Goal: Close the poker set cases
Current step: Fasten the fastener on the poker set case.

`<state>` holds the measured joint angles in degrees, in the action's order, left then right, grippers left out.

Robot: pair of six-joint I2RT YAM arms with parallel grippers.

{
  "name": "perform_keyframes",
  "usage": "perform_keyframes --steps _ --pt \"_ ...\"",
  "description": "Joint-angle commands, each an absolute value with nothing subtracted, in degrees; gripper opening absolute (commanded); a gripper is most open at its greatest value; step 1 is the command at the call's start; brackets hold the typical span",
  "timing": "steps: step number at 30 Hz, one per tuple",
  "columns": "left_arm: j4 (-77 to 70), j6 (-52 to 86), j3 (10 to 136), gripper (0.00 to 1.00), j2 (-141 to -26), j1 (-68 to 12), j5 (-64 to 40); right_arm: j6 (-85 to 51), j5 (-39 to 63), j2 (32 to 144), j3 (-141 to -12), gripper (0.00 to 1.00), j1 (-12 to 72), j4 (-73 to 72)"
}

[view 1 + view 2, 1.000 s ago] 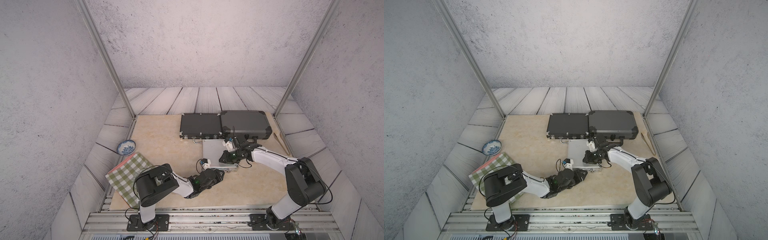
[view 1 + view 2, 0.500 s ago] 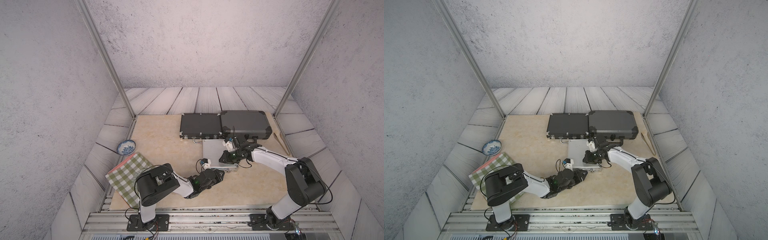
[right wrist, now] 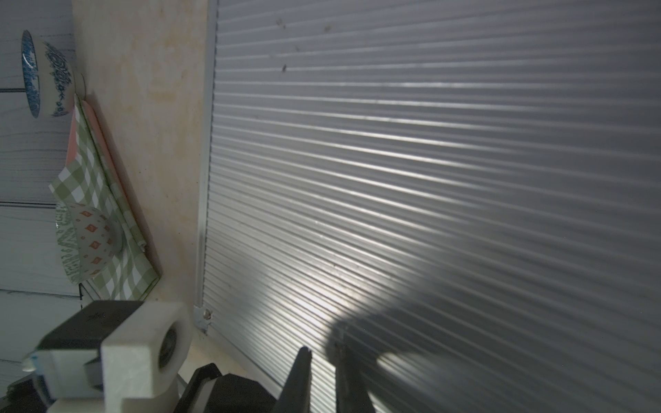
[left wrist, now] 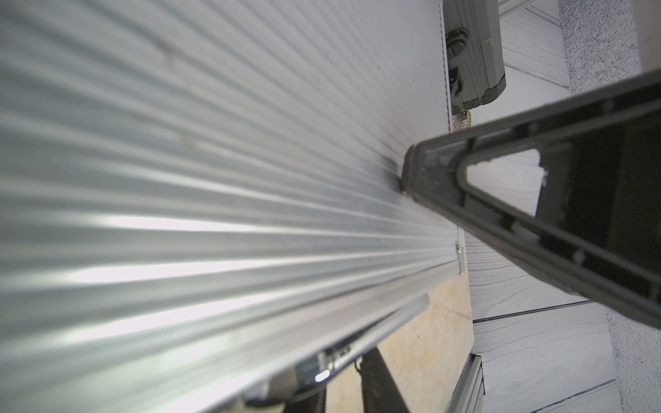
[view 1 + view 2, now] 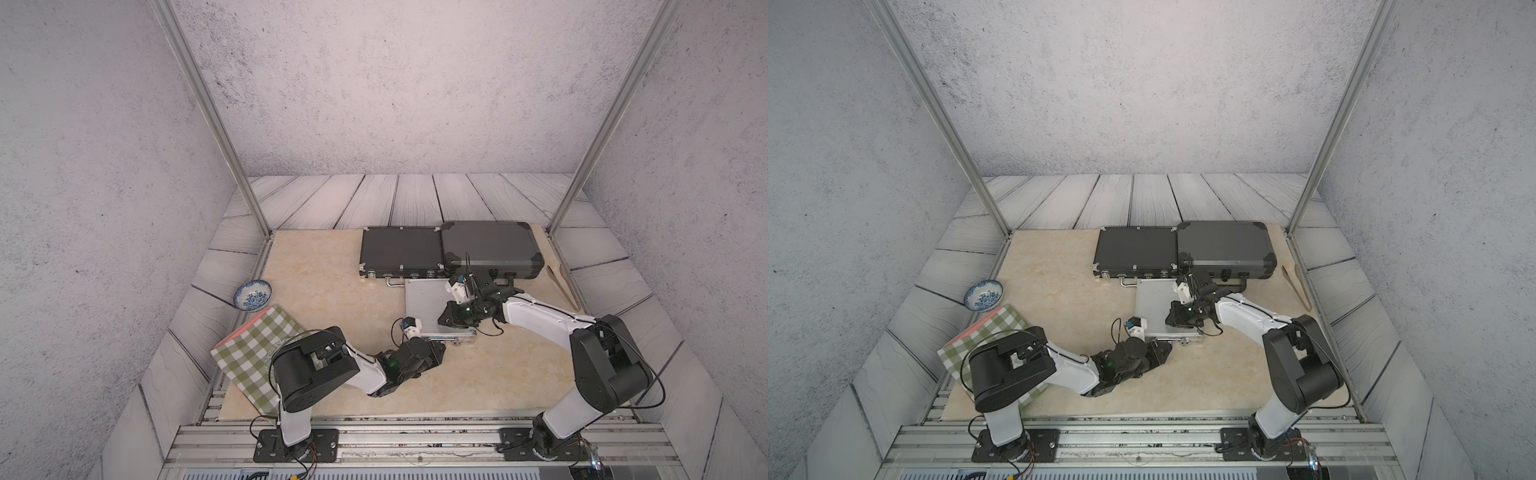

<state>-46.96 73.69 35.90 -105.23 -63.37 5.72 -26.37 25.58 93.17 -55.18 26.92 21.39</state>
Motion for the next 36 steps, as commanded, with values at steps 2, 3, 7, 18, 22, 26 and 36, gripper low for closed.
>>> perform_keyframes --steps 2,3,7,18,22,26,36 --pt "-51.5 73.26 36.74 0.22 -104.41 -63.21 5.76 -26.28 20.04 98.88 -50.36 0.17 27.56 33.66" --pt "-51.5 73.3 36.74 0.22 -104.41 -63.2 5.8 -26.28 20.04 98.83 -50.36 0.17 27.51 33.67" --pt "-48.52 73.77 37.25 0.24 -103.99 -63.24 6.19 -26.28 20.04 98.88 -50.36 0.17 27.56 33.66" --pt "-44.4 77.62 39.85 0.23 -103.74 -62.47 10.76 -26.28 20.17 98.96 -50.27 0.17 27.55 33.49" --pt "-42.54 78.62 40.8 0.28 -102.68 -62.15 11.83 -26.28 20.21 98.94 -50.1 0.17 27.58 33.33" --pt "-42.71 78.88 40.75 0.29 -101.5 -62.04 12.67 -26.37 20.3 98.92 -49.84 0.17 27.56 32.98" --pt "-39.99 81.24 40.64 0.23 -101.65 -61.53 12.7 -26.44 20.65 98.96 -49.48 0.17 27.56 32.35"
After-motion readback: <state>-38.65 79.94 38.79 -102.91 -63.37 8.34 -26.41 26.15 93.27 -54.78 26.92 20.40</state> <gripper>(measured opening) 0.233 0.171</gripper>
